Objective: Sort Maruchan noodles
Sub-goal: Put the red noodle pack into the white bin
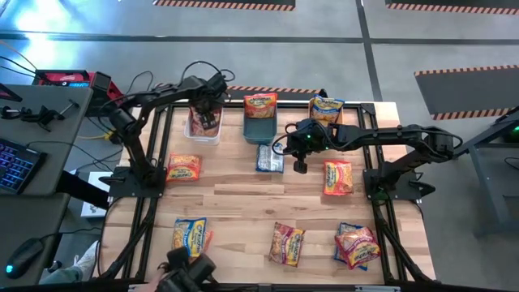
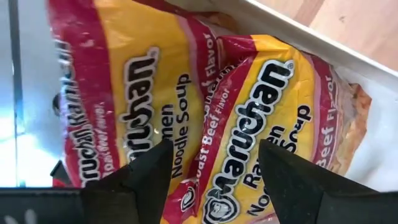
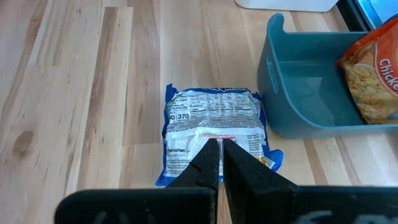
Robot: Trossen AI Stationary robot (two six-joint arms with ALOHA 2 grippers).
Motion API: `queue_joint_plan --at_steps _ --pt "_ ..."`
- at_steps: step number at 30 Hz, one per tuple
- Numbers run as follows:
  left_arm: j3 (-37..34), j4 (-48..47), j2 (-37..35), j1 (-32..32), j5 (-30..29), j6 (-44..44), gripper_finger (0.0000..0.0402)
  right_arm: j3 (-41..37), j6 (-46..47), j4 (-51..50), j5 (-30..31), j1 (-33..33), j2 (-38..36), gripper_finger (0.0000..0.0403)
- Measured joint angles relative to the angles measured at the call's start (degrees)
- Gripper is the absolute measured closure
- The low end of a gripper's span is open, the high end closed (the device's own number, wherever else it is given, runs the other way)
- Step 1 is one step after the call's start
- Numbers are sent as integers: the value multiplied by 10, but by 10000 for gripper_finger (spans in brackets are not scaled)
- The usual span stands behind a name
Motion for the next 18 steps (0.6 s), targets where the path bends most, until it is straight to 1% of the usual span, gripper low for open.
queue_joint_plan --at_steps 4,7,10,15,16,18 --pt "0 -12 17 0 11 3 203 0 0 0 0 0 0 403" --pt "0 -18 25 -1 12 17 232 0 0 0 0 0 0 403" --pt "0 -22 26 -3 15 40 279 0 0 0 0 0 0 403" --pt "0 -27 26 -8 15 69 382 0 0 -1 0 0 0 403" --pt "0 -26 25 -9 10 70 391 0 0 -2 0 0 0 403" --pt "0 -23 20 -14 -4 75 393 0 0 -2 0 0 0 403"
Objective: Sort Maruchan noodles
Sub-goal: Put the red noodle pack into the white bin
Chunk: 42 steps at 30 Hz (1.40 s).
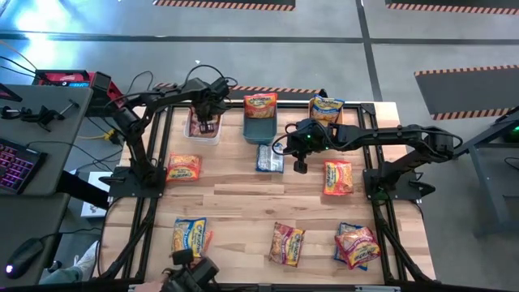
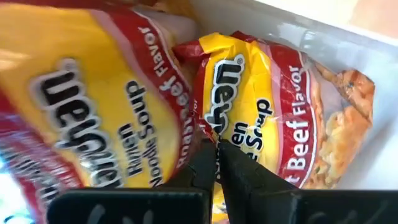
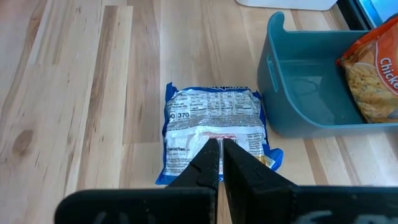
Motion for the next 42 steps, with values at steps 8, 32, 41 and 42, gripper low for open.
queue_joint_plan --at_steps 8,32,41,42 --pt "0 31 -81 -30 -64 5 401 0 0 -2 0 0 0 403" --pt "0 14 -10 0 -36 -42 177 0 1 -2 -2 0 0 403" --pt "0 13 19 0 -40 -21 208 0 0 -2 -2 0 0 403" --pt "0 13 22 0 -40 -15 219 0 0 -2 -2 0 0 403"
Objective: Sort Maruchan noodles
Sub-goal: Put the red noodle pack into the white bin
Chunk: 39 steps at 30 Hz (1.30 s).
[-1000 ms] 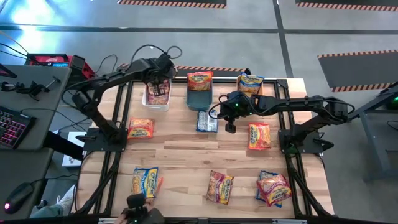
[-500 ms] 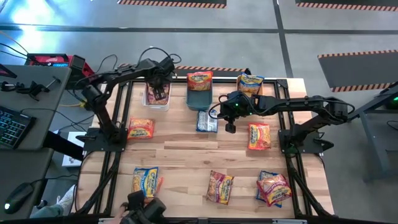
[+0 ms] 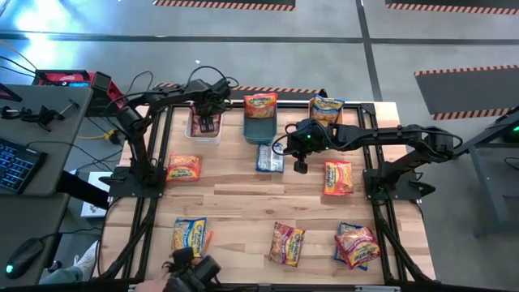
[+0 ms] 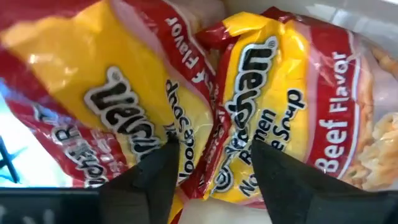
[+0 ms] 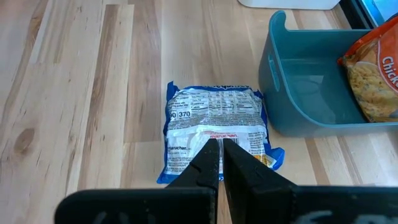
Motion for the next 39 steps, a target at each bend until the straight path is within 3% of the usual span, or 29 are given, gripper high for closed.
queue_joint_plan --at_steps 3,7,9,22,26,30,33,39 --pt "0 -1 2 -1 10 13 269 0 0 0 0 0 0 403" --pt "0 1 2 -7 19 20 372 0 0 -1 0 0 0 403" --pt "-1 5 -1 -9 18 20 391 0 0 -1 0 0 0 403" --pt "-1 34 -115 -26 -7 15 401 0 0 -1 16 0 0 403" --pt "-11 104 -166 -41 -32 20 401 0 -7 0 37 -4 0 403" --pt "-40 174 -207 -53 -22 -18 401 0 -17 11 43 -23 0 403" --pt "-84 190 -226 -57 19 -54 401 0 -18 21 22 -41 0 403" --pt "-122 173 -227 -49 21 -77 366 0 -39 26 -31 -61 0 403"
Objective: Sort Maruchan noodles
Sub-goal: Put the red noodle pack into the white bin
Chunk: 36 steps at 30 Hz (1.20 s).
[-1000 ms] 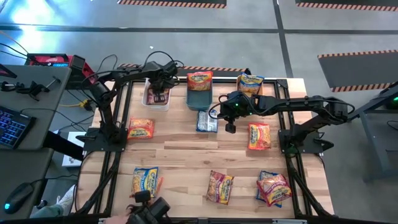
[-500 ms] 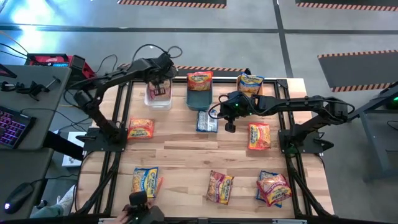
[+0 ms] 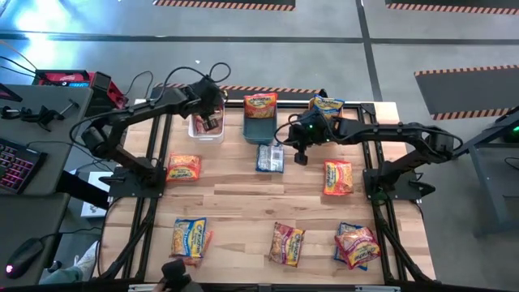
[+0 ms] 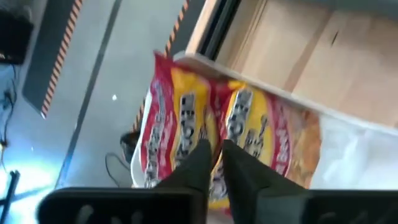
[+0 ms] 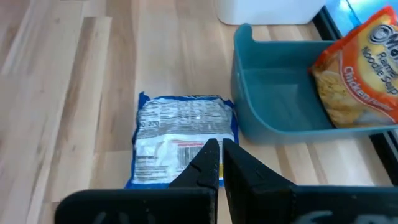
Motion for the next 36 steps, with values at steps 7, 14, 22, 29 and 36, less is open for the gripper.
queue_joint_plan --at_steps 7,14,22,29,36 --pt "19 -36 20 15 59 5 251 0 -46 14 -20 -9 0 403" --pt "19 -39 94 60 34 20 176 0 -70 17 -25 -15 0 403" --pt "19 -38 141 59 -14 77 205 0 -75 10 -27 -15 0 403" --pt "19 -37 142 58 -4 121 373 0 -65 8 -28 -15 0 403" --pt "19 -12 85 53 22 126 400 0 -61 24 -30 -15 0 403"
